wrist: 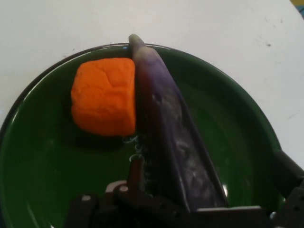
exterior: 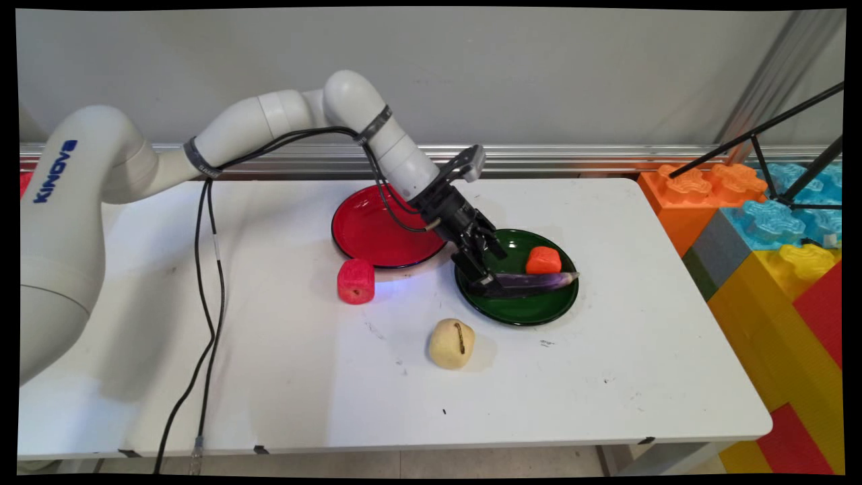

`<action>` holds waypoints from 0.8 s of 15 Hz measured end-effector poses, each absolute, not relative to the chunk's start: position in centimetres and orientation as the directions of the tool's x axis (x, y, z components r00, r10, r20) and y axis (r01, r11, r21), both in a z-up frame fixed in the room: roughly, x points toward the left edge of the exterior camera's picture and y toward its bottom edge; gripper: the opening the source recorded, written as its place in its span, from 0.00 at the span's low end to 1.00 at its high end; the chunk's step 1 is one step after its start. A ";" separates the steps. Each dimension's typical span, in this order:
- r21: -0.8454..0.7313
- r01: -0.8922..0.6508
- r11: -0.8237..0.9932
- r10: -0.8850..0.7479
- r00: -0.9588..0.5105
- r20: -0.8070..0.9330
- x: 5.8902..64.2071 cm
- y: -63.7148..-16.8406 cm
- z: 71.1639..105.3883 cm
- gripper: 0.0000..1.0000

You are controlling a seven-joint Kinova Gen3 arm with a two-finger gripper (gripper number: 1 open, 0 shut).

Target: Pick up the eggplant from the green plate

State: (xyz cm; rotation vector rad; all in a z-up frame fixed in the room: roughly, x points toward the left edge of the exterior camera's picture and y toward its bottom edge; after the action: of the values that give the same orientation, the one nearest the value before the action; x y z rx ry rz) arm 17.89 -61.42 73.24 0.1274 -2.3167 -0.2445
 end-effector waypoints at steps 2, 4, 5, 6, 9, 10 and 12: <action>0.209 -0.013 0.978 -0.160 -0.690 0.706 17.4 -61.4 73.0 1.00; 0.205 -0.009 0.979 -0.154 -0.694 0.703 17.0 -61.3 72.8 1.00; 0.202 -0.005 0.979 -0.149 -0.697 0.702 16.8 -61.3 72.6 1.00; 0.199 -0.001 0.980 -0.142 -0.701 0.699 16.6 -61.2 72.4 1.00; 0.186 0.003 0.982 -0.129 -0.711 0.691 16.1 -61.2 72.0 1.00; 0.183 0.003 0.983 -0.126 -0.713 0.690 16.0 -61.3 71.9 1.00; 0.171 0.002 0.985 -0.117 -0.720 0.684 15.8 -61.5 71.5 1.00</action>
State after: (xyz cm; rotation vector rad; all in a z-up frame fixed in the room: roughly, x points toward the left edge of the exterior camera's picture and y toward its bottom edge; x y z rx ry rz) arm 15.75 -61.50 71.55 0.0799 -2.3671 -0.2054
